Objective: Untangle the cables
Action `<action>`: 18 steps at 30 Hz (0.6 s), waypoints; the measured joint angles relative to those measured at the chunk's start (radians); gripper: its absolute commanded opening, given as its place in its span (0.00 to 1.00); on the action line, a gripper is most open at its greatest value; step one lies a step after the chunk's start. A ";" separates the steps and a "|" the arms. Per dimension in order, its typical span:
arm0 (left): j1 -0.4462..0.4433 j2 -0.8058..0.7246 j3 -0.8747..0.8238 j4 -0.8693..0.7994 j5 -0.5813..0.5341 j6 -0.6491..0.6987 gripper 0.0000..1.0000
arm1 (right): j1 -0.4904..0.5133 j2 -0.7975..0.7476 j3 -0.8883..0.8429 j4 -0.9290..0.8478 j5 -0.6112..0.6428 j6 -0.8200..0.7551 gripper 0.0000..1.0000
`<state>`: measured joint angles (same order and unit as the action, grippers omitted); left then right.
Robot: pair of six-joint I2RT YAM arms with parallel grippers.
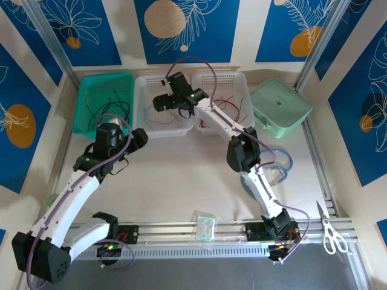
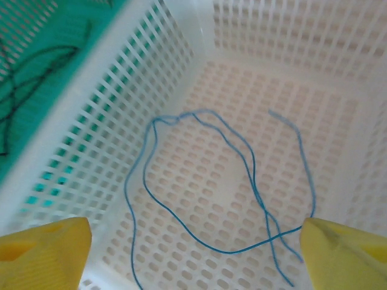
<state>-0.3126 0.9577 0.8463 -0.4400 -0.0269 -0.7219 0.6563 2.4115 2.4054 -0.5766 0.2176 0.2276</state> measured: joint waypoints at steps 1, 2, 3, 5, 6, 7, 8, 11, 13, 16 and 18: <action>0.000 -0.005 0.000 -0.002 -0.001 0.009 0.99 | -0.003 -0.054 -0.034 0.011 0.000 -0.016 0.99; 0.000 -0.010 0.000 -0.004 -0.005 0.017 0.99 | -0.003 -0.103 -0.072 0.023 0.000 -0.031 0.99; 0.000 -0.019 0.000 -0.006 -0.011 0.026 0.99 | -0.004 -0.174 -0.131 0.043 0.000 -0.050 0.99; 0.000 -0.040 0.000 -0.010 -0.029 0.043 1.00 | -0.009 -0.319 -0.268 0.095 0.000 -0.080 0.99; 0.000 -0.057 0.000 -0.010 -0.043 0.052 0.99 | -0.013 -0.406 -0.354 0.129 0.000 -0.098 0.99; 0.000 -0.074 -0.002 -0.008 -0.057 0.059 1.00 | -0.018 -0.492 -0.438 0.156 0.000 -0.113 0.99; 0.000 -0.093 -0.007 -0.001 -0.070 0.068 0.99 | -0.025 -0.562 -0.506 0.181 0.000 -0.124 0.99; 0.000 -0.146 -0.038 0.039 -0.107 0.105 0.99 | -0.064 -0.780 -0.737 0.264 0.006 -0.143 0.99; 0.000 -0.162 -0.059 0.070 -0.125 0.144 0.99 | -0.113 -0.928 -0.919 0.323 0.014 -0.146 0.99; 0.000 -0.158 -0.083 0.120 -0.146 0.210 0.99 | -0.210 -1.109 -1.186 0.397 0.034 -0.145 0.99; 0.000 -0.147 -0.096 0.154 -0.161 0.255 0.99 | -0.276 -1.195 -1.349 0.444 0.056 -0.134 0.99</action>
<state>-0.3130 0.8104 0.7506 -0.2855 -0.1879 -0.4667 0.3801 1.2163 1.0569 -0.1329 0.2741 0.0937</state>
